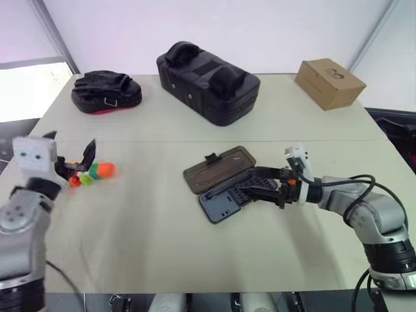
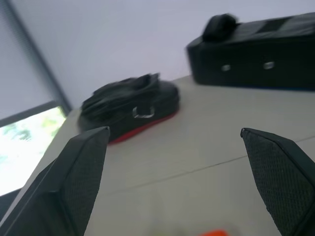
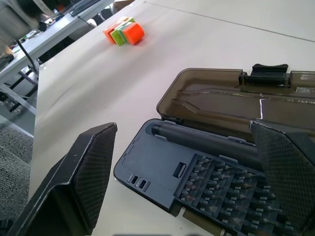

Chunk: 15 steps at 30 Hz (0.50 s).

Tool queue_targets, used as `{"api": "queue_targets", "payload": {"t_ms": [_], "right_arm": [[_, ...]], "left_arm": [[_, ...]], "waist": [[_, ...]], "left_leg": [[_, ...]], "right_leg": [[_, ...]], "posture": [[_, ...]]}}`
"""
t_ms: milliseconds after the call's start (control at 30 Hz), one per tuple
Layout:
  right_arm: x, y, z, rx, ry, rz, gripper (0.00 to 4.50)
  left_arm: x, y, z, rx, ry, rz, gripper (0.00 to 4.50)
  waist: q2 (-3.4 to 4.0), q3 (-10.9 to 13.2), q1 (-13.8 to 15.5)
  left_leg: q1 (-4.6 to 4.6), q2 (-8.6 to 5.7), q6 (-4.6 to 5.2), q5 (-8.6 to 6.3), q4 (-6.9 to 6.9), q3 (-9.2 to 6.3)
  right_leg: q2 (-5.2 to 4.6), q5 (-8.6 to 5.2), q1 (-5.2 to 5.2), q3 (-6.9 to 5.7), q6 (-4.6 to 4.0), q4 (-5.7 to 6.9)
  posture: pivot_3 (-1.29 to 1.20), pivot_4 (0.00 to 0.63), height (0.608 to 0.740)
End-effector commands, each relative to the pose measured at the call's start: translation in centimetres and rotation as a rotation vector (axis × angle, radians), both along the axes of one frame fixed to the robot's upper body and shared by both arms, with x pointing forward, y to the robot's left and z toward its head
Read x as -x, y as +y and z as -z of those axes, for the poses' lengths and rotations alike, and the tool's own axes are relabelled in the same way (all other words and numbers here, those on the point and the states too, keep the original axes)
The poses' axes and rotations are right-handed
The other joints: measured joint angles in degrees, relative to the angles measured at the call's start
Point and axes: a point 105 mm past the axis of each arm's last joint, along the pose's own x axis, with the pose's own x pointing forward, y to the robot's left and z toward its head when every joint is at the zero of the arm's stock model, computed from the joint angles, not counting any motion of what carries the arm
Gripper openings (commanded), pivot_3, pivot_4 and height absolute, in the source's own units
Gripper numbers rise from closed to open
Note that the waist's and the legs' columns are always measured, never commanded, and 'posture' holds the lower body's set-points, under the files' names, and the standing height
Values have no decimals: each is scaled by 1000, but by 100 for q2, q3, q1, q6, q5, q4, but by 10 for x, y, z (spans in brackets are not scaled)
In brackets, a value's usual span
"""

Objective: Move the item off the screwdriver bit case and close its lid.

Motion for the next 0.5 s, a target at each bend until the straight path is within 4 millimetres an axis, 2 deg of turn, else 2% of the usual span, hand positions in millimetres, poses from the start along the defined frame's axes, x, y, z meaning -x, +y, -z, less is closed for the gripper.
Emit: {"api": "queue_targets", "payload": {"t_ms": [33,233,333,500], "right_arm": [[-1,-3,-12,-12,-58,6,4500],[-3,-14,-24,6,-99,36,4500],[-2,-17,-30,20,-120,42,4500],[19,-24,-35,82,-124,-5,4500]], "left_arm": [[-9,-18,-14,29,8,127,4458],[-30,-44,16,45,165,349,4458],[-42,-54,25,33,208,440,4458],[-88,-101,44,-63,315,655,4458]], "waist": [[0,1,7],[0,2,-16],[0,4,-16],[1,4,88]], "left_leg": [[1,-1,0,0,0,0],[1,-3,1,0,1,2],[1,-2,1,0,0,2],[-4,-23,-2,3,6,-3]], "right_leg": [[1,0,2,-1,0,0],[14,10,4,-1,19,-2],[24,10,3,-2,18,-3],[26,10,18,-19,18,-5]], "posture": [[0,150,740],[0,150,740],[0,150,740],[0,150,740]]}}
